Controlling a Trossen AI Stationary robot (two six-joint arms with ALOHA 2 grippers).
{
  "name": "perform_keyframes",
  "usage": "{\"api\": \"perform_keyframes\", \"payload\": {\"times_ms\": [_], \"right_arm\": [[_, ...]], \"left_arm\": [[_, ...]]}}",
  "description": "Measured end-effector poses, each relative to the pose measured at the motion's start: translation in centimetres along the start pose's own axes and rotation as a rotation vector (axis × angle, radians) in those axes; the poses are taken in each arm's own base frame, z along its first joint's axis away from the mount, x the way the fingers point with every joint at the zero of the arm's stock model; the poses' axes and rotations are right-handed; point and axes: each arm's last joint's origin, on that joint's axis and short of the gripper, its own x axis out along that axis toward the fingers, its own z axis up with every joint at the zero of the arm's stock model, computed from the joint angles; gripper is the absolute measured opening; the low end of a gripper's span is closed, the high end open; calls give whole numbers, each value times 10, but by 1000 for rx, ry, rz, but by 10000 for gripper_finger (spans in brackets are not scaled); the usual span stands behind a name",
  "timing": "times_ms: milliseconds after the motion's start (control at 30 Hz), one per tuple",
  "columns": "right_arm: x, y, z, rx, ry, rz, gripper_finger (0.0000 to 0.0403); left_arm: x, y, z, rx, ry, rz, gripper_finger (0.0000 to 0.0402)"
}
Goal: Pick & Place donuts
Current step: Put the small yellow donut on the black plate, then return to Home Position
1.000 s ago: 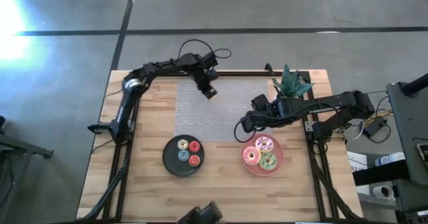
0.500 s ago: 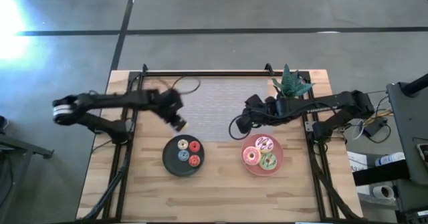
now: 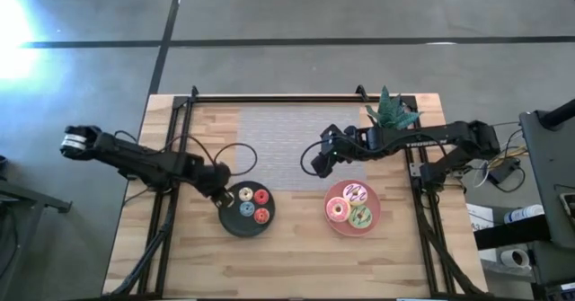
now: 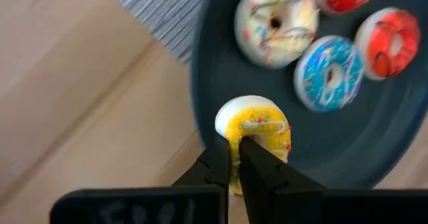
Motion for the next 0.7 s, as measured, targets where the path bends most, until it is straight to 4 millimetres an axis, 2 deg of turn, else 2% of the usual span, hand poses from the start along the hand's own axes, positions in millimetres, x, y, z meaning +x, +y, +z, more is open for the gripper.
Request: {"api": "perform_keyframes", "payload": {"times_ms": [100,400,567,700], "right_arm": [[1,-1,-2,-8,9,-5,148],[2,-1,-4,-17,20,-9,147],[4,-1,-10,-47,47,-3,147],[-5,3,-17,-81,35,19,148]], "left_arm": [[2,-6,-1,-17,-33,-11,12],[4,-9,1,-53,-50,-35,105],[2,-11,-1,-49,-3,-55,118],[-19,-24,6,15,-86,-57,118]]}}
